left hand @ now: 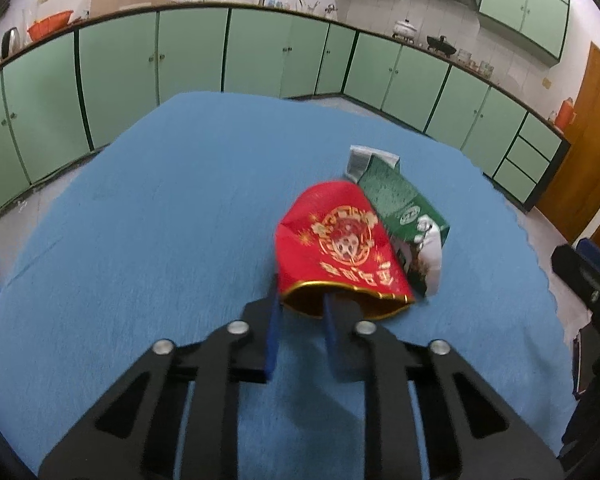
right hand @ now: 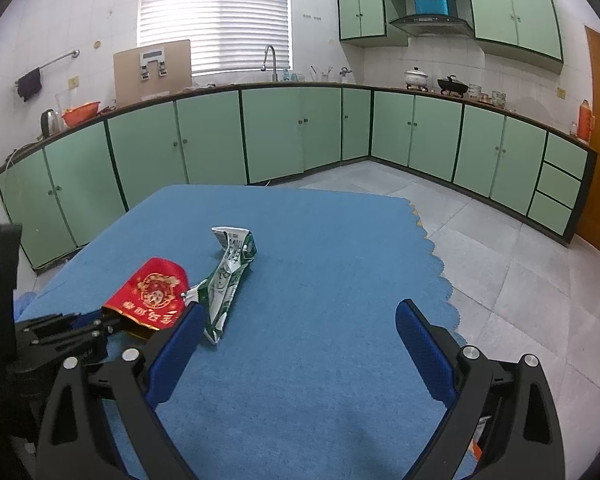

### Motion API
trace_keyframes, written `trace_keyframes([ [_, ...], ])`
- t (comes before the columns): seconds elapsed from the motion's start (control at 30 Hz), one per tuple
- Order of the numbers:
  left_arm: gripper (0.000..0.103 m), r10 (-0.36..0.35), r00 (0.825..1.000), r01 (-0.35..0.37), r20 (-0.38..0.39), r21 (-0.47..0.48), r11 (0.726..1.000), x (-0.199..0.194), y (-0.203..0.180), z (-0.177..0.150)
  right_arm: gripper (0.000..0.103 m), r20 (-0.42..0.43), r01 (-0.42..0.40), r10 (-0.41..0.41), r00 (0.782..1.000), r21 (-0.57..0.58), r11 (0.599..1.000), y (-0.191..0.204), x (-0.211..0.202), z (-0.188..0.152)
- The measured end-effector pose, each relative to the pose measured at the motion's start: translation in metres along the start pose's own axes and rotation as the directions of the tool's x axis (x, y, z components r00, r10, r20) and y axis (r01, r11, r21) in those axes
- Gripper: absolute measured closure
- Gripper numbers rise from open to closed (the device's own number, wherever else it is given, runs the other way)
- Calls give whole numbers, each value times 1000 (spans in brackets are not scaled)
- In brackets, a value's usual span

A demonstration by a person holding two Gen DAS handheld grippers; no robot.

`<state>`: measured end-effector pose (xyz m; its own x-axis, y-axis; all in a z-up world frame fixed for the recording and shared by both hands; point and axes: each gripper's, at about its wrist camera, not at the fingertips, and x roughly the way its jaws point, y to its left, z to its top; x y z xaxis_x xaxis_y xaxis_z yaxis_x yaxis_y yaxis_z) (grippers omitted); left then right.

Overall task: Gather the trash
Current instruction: 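Grasp the red paper packet with the left tool while the right tool grasps the green wrapper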

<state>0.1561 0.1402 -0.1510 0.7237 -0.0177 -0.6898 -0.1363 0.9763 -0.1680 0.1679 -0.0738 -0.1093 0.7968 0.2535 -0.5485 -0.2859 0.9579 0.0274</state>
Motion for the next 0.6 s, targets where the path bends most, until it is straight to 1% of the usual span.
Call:
trace_keyframes([
  [0.07,95,-4,1000,4,16,0,1000,-2,0,3,9,-3,-4,4,1000,2,1000,1,3,2],
  [0.13,97,-16,999,16,36,-7,1000,-5,1,6,10,-2,-10,10,1000,5,1000,4,7,5],
  [0.23,99,-4,998,5,68,-8,1000,-10,4,11,11,2,-18,18,1000,5,1000,8,12,8],
  [0.3,99,3,996,-1,86,-12,1000,-14,9,15,12,-1,-37,37,999,-5,999,20,20,10],
  [0.47,99,31,995,-27,94,-47,999,-14,30,21,12,-15,-69,68,998,-28,997,39,32,11],
  [0.57,99,40,995,-34,91,-63,997,-13,43,23,12,-38,-73,71,997,-58,996,60,50,10],
  [0.6,99,41,995,-35,88,-68,997,-13,47,24,13,-38,-73,71,997,-58,996,60,50,10],
])
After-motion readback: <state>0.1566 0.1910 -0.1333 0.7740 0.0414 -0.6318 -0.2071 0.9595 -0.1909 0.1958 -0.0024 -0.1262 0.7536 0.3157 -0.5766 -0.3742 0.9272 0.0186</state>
